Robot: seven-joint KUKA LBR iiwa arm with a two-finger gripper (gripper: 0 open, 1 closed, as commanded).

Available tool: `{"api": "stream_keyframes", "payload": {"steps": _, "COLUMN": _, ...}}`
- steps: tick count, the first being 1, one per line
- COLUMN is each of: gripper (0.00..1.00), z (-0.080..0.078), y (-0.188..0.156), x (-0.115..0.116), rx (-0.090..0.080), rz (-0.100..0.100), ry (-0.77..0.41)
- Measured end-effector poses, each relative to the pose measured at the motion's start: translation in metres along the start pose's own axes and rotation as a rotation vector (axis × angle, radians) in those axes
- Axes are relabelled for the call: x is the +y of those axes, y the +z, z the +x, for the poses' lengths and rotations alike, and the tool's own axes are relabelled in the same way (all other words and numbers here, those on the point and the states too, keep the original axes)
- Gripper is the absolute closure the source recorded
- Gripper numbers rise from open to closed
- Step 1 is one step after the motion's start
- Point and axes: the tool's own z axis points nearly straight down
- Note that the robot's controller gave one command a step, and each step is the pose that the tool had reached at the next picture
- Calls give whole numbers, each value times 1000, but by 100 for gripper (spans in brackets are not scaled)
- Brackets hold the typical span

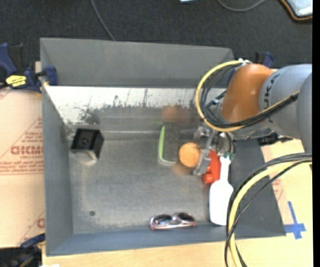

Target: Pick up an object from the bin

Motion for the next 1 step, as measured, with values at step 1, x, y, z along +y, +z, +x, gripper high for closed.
{"api": "stream_keyframes", "payload": {"steps": 1, "gripper": 100, "z": 14, "y": 0, "x": 17, "rx": 15, "rz": 2, "ry": 253}}
